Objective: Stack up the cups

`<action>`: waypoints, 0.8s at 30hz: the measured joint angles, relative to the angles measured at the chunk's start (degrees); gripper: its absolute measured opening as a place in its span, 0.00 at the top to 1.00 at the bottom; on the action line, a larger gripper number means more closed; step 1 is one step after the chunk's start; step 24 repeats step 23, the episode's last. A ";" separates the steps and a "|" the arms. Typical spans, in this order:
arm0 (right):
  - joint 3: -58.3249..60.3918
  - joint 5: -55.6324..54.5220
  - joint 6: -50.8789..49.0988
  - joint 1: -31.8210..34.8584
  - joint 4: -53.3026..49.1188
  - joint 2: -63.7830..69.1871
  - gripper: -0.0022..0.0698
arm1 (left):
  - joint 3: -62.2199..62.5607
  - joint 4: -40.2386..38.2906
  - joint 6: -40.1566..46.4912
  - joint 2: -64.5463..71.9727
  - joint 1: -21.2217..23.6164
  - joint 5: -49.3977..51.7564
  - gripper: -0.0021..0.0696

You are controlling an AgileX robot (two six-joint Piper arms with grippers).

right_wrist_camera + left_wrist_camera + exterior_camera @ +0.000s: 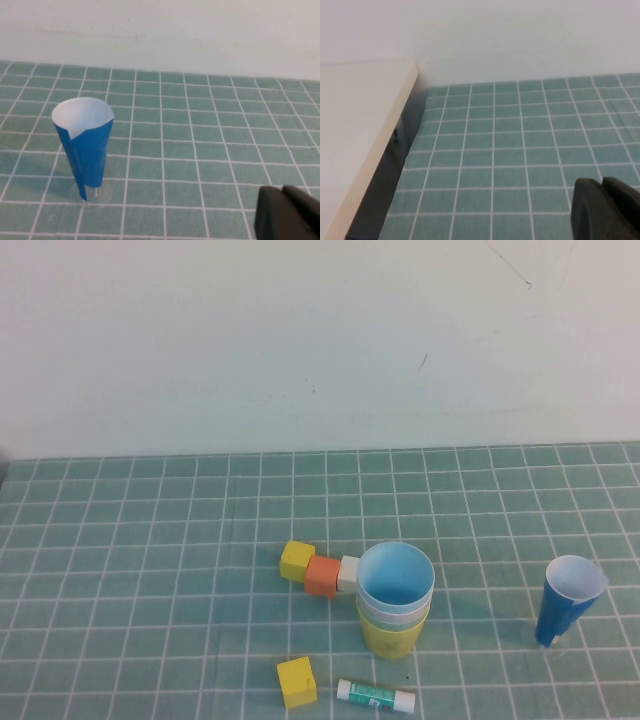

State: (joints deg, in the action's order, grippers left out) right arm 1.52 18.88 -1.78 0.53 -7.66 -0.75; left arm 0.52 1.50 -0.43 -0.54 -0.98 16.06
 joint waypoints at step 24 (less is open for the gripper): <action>0.00 0.05 0.00 0.00 -0.13 0.00 0.97 | -1.56 -3.86 -0.02 -0.22 1.10 1.47 0.97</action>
